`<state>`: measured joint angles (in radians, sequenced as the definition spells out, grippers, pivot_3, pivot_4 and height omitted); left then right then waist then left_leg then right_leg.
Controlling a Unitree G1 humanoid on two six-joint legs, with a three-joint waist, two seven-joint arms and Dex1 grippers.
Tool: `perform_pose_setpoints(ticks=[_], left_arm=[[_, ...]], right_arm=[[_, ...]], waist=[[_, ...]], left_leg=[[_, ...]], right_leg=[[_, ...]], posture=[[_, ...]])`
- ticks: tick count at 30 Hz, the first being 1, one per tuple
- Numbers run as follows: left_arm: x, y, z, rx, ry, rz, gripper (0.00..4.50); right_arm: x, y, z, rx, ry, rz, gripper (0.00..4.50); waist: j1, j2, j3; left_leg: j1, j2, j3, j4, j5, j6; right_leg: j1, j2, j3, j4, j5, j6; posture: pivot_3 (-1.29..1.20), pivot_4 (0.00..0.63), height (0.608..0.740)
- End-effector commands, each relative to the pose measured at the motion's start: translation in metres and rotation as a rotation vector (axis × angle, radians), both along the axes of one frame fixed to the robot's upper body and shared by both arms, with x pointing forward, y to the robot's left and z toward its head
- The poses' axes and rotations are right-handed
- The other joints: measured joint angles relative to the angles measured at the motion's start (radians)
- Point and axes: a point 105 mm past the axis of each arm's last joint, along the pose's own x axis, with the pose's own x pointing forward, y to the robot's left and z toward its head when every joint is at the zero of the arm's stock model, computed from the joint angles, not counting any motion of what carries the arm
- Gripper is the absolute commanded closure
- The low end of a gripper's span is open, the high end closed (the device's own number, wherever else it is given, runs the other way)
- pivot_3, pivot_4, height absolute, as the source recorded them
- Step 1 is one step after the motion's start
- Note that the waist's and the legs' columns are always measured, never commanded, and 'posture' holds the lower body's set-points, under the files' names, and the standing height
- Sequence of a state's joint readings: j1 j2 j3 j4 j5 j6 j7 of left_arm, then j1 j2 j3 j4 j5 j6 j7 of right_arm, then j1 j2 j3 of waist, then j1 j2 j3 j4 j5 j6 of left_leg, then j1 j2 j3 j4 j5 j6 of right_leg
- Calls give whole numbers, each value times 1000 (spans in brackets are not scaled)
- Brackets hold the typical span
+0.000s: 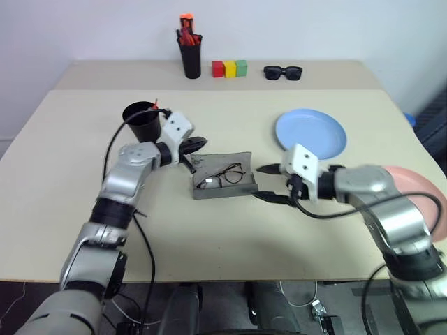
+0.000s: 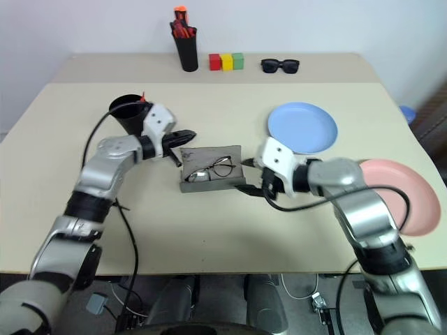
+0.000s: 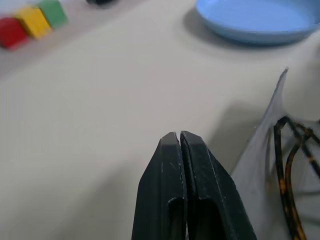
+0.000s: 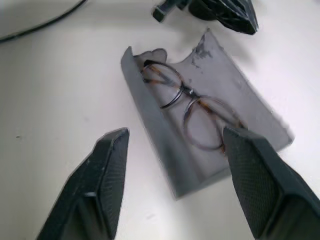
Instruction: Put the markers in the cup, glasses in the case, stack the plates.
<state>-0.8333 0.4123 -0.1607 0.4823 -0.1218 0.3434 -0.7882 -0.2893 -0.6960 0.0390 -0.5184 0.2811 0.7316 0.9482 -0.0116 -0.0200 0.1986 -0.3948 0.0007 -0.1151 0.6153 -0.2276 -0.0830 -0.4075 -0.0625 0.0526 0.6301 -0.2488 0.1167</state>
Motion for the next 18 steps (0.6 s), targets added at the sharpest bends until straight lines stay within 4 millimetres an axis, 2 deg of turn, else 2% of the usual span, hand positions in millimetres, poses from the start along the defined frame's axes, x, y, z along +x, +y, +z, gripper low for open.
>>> perform_pose_setpoints(ticks=[1,6,12,16,18], left_arm=[[5,-6,2,23,37,-34,4474],[-15,-13,-3,80,79,-216,4474],[-59,-9,-9,170,76,-454,4474],[-74,-6,-9,208,61,-486,4474],[-86,-1,-17,265,65,-513,4474]], right_arm=[[-9,-7,11,10,-33,-69,1509],[-13,-16,7,5,-20,-137,1509],[-6,-20,10,23,-34,-168,1509],[-1,-23,10,33,-31,-177,1509],[13,-28,14,49,-58,-220,1509]], waist=[[-8,0,0],[-20,0,0],[-34,0,0],[-27,0,0],[-27,0,0]], left_leg=[[0,0,0,0,0,0],[1,0,1,-1,0,0],[2,0,1,-1,0,0],[2,0,0,-1,0,0],[2,0,1,0,0,0]], right_leg=[[0,-1,0,0,0,0],[0,0,1,1,0,0],[0,0,1,0,0,0],[0,0,1,1,0,0],[1,0,1,0,0,-1]], posture=[[0,150,740],[0,150,740],[0,150,740],[0,150,740],[0,150,740]])
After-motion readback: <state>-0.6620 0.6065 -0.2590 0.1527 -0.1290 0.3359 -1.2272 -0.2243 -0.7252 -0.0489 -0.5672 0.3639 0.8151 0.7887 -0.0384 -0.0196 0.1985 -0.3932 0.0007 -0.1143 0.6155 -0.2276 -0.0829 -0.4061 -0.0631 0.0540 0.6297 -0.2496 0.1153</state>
